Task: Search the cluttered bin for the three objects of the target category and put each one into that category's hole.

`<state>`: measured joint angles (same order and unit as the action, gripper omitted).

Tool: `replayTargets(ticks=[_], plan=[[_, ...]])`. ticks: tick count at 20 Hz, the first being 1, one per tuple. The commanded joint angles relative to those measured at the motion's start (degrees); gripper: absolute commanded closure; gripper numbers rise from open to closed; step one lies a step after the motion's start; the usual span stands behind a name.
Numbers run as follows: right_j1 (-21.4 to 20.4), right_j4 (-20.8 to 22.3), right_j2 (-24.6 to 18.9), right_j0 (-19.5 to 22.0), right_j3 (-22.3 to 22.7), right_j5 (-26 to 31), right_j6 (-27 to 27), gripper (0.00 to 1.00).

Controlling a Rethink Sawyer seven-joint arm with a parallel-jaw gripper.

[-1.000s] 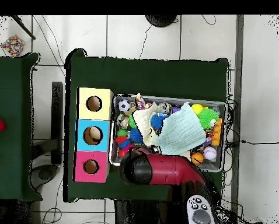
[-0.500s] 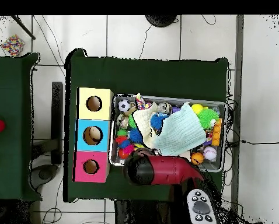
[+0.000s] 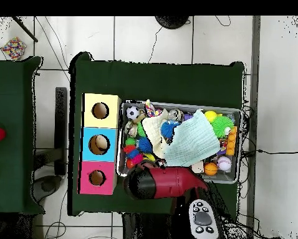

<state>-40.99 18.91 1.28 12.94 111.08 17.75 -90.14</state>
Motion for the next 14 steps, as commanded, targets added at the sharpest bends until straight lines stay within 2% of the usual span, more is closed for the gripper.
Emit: replayTargets(ticks=[1,4,8,10,14], plan=[[-2.16,0.47,-2.99,-0.21,-5.06,3.56,-3.39,0.0],[-2.31,0.18,-2.72,-0.64,-5.49,4.68,-3.48,0.0],[-3.9,-0.84,-4.91,1.84,-2.88,1.1,-4.22,0.0],[-4.81,-0.62,-5.28,1.63,-2.47,-1.66,-5.15,0.0],[-3.35,-1.48,-4.6,-0.87,-3.97,-3.51,-7.82,0.0]])
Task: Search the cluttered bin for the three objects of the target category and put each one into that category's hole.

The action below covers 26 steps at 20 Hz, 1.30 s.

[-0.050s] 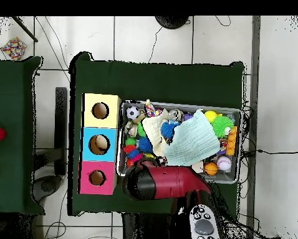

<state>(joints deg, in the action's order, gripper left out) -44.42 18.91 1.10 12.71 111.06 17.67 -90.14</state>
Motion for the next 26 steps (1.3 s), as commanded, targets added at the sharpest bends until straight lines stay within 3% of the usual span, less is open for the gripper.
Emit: replayTargets(ticks=[1,9,19,26], plan=[[0.54,-1.87,-4.82,-0.73,-4.02,-3.67,-8.14,0.0],[1.82,-2.65,-1.05,-4.6,-5.39,-5.95,-10.9,0.0],[6.36,-4.24,-3.17,-2.52,-7.22,-7.79,-9.92,0.0],[8.18,-4.46,-2.04,-3.62,-8.18,-9.6,-10.44,0.0]])
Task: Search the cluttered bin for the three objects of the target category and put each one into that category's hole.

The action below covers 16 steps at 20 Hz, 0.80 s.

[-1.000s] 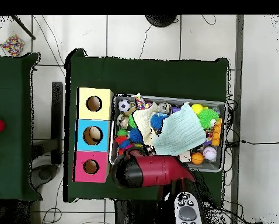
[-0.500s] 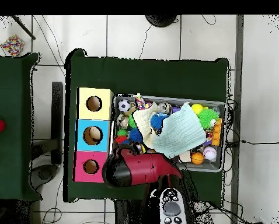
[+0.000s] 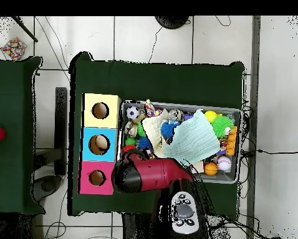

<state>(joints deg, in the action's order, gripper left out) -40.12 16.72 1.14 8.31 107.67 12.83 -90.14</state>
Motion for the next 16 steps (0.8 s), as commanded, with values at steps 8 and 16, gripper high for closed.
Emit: replayTargets(ticks=[8,16], plan=[[2.85,-1.81,-1.73,2.2,-4.9,-1.87,-8.04,0.0],[0.83,-0.62,-1.73,4.83,-3.59,0.19,-5.93,0.0]])
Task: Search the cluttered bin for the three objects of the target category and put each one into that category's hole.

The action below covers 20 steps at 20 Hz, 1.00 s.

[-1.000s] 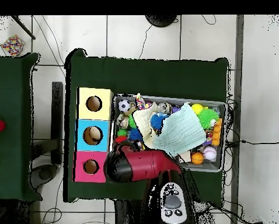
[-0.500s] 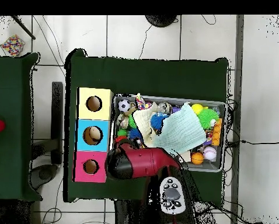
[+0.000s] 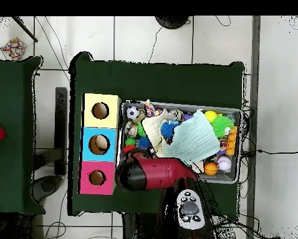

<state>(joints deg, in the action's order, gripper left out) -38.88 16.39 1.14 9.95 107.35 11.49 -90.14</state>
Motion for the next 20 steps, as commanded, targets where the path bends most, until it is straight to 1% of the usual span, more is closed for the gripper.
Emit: replayTargets(ticks=[1,2,4,7,9,11,14,17,20], plan=[[-0.74,-0.03,-1.6,3.44,-2.87,1.33,-5.86,0.0],[-0.97,0.06,-1.7,3.47,-2.5,1.75,-5.68,0.0],[-2.87,0.27,-2.25,4.57,-0.43,3.09,-4.84,0.0],[-5.18,0.94,-0.54,3.79,1.33,4.99,-4.53,0.0],[-4.28,1.27,1.77,1.64,0.72,6.76,-5.13,0.0],[-3.47,1.5,3.08,0.33,0.72,7.7,-5.51,0.0],[-3.22,1.62,4.28,-0.6,2.43,6.63,-6.55,0.0],[-0.96,1.12,4.95,-0.97,4.9,2.42,-9.02,0.0],[0.28,0.71,6.77,-3.56,5.39,0.09,-11.01,0.0]])
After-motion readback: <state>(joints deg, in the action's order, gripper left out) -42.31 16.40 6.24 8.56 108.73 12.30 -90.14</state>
